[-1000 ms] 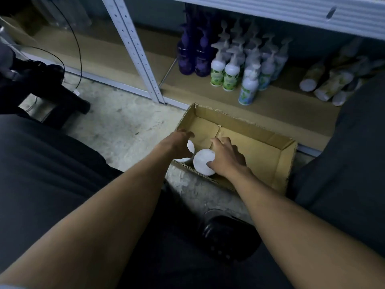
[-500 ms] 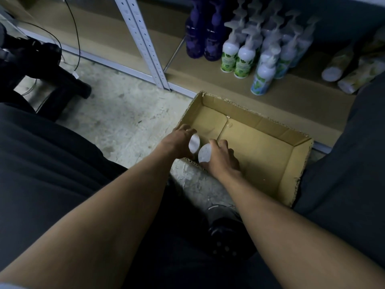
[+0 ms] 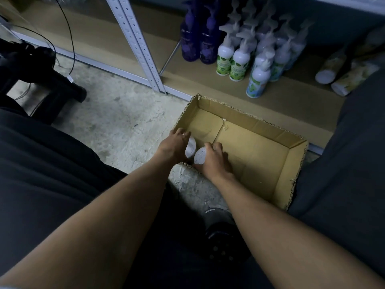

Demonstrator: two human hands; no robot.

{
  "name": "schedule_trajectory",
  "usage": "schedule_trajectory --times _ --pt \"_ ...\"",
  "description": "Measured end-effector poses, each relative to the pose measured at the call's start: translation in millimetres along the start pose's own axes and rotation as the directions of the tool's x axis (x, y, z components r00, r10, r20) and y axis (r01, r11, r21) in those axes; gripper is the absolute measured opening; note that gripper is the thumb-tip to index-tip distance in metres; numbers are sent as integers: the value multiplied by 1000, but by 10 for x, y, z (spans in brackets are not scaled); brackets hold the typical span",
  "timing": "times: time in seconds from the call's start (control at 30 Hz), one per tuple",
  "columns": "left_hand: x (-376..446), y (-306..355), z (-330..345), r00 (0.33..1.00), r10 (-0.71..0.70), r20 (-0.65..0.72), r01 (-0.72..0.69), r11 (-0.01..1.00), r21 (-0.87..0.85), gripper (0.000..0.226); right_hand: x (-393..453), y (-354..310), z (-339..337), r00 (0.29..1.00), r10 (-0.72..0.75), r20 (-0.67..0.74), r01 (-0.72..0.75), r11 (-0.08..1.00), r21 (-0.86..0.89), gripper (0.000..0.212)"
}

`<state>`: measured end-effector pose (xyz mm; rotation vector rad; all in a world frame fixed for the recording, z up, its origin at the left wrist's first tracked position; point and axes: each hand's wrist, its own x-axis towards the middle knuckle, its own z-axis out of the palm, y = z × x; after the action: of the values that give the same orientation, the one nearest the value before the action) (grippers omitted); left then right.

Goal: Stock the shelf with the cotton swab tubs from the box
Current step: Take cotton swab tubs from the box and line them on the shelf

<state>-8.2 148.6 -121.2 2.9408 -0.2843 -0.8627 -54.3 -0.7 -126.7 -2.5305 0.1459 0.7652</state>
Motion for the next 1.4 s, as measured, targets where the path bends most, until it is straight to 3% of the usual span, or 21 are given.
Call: schedule_trajectory --times 0.43,0.77,1.03,1.4 --pt "-66 87 -149 999 4 -36 -6 997 -75 99 -53 -16 -150 1000 11 -12 -11 999 32 77" --pt "-185 215 -502 994 -16 -106 4 993 -115 82 -128 -65 -506 993 -76 -89 75 997 -11 78" --pt "-384 410 -1017 981 -14 -192 -15 989 -149 93 -217 -167 -1109 978 -159 -137 150 986 -70 90" --pt "-1011 745 -2084 922 101 -373 -133 989 -61 85 -843 -457 -2333 926 -285 -249 230 946 -227 81"
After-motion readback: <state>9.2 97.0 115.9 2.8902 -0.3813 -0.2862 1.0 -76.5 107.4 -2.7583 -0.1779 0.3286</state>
